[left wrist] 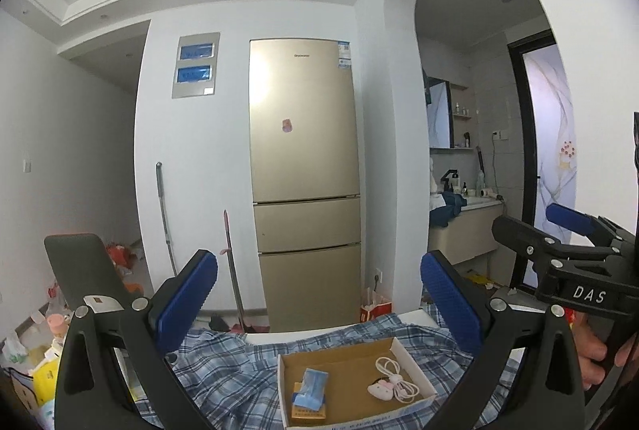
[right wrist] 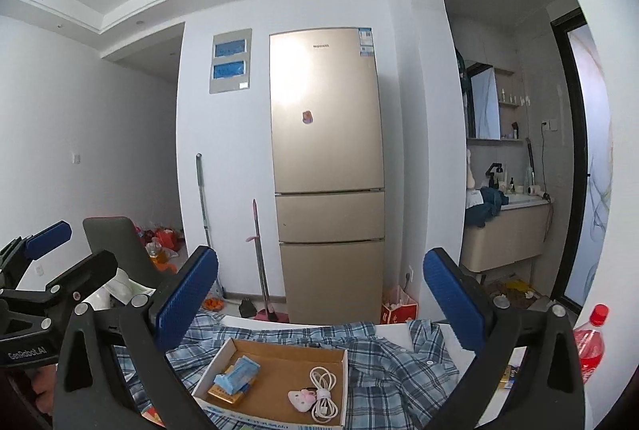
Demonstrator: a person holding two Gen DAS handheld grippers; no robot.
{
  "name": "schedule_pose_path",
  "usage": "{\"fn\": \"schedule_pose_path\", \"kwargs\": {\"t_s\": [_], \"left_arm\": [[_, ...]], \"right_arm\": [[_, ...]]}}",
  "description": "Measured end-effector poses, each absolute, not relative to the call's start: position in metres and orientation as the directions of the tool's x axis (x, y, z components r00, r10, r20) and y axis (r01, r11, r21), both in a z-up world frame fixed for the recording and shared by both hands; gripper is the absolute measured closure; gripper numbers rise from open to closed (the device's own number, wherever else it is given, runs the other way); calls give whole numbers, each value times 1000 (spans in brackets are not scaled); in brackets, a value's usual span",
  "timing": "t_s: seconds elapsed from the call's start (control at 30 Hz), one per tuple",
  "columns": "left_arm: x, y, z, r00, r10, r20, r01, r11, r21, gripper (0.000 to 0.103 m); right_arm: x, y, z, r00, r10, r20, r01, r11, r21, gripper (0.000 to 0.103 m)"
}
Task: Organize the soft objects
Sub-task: 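Withdraw both grippers up from the box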
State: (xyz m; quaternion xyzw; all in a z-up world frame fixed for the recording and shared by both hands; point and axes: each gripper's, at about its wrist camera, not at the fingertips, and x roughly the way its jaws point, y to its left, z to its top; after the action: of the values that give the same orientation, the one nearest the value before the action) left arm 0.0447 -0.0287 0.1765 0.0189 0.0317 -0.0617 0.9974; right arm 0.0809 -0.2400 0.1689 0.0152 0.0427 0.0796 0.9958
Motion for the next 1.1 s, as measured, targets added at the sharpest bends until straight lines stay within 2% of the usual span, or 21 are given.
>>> {"fn": "schedule_pose_path", "kwargs": {"t_s": [0.2, 0.37, 0.47, 0.63, 0.83, 0.93, 1.1], "left_arm": [[13, -26, 163, 990, -131, -49, 132, 991, 7, 0], [-7, -28, 131, 989, -137, -59, 137, 991, -5, 0], [-9, -29, 105, 984, -155, -86, 153, 988, -23, 0], [-1, -38, 69, 979, -151, -135, 154, 988, 16, 0], [13, -47, 18, 986, -125, -114, 132, 990, 58, 0], [28, -53, 2, 972, -127, -196, 146, 986, 84, 0], [37, -56, -6, 962, -119, -246, 146, 984, 98, 0]], "right_arm": [[51, -248, 160, 985, 161, -66, -159, 987, 32, 0], [41, -255, 133, 976, 194, -100, -190, 981, 47, 0], [39, -260, 110, 972, 199, -128, -194, 979, 57, 0], [42, -264, 72, 970, 189, -154, -182, 982, 56, 0], [55, -262, 31, 962, 167, -217, -164, 986, 33, 0], [61, -263, 8, 955, 149, -258, -147, 989, 28, 0], [84, -258, -13, 908, 146, -394, -149, 989, 24, 0]]}}
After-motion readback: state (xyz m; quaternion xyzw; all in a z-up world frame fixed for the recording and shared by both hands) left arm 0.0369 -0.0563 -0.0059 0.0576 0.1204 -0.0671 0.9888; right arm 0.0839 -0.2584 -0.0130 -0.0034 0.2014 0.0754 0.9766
